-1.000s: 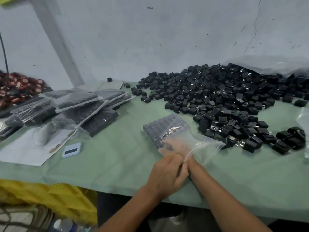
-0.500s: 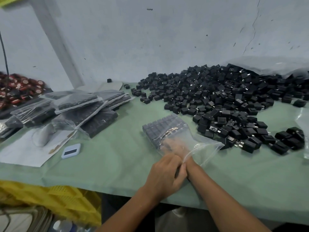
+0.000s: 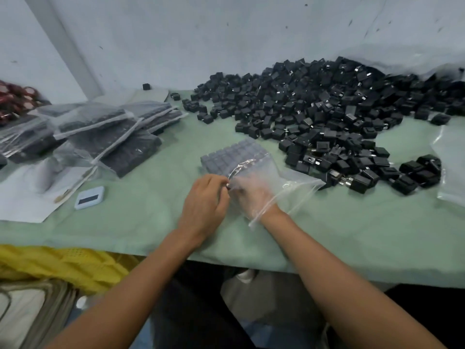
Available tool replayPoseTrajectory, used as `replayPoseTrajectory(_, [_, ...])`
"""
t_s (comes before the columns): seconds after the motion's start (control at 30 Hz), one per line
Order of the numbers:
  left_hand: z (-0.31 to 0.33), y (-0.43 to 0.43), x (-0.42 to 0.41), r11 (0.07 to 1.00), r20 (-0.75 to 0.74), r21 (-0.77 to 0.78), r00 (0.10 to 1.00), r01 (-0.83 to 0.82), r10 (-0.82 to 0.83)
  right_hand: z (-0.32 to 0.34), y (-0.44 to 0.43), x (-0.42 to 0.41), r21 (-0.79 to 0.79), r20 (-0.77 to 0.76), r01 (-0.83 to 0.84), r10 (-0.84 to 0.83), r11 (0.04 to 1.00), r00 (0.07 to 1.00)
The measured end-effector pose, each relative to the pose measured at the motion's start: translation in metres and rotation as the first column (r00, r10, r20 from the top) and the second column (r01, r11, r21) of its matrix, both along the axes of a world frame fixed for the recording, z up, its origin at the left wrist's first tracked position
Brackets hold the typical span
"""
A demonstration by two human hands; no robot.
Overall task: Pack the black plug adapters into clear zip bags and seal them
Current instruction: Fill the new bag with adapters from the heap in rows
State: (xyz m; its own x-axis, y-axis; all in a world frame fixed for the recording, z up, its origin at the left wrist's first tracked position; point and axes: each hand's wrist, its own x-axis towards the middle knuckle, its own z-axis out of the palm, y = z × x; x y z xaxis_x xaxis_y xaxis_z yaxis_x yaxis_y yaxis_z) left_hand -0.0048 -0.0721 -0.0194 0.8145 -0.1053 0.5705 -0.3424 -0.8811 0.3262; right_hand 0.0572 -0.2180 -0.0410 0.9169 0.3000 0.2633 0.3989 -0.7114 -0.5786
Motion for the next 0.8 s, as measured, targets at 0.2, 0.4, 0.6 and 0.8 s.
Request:
replayPoseTrajectory(0.2, [-0.01,0.025,0.024,0.989,-0.212,0.146,0.977,-0.002,0.033,-0.001,0.006,0.003,-0.144,0.088,-0.028,0.041,0.989,0.995])
replayPoseTrajectory(0.4, [-0.013,0.025,0.02,0.977,-0.166,0.208,0.986,0.035,0.0,0.005,0.007,-0.001,-0.195,0.054,0.008,0.002,0.981,0.999])
replayPoseTrajectory(0.6, [-0.016,0.027,0.023,0.981,-0.18,0.193,0.984,0.029,0.007,0.034,-0.029,-0.033,0.001,-0.143,-0.267,0.265,0.964,0.954])
replayPoseTrajectory(0.8, [-0.017,0.023,0.023,0.983,-0.153,0.183,0.988,0.004,0.024,0.054,-0.132,-0.067,0.108,-0.255,-0.164,0.186,0.981,0.949])
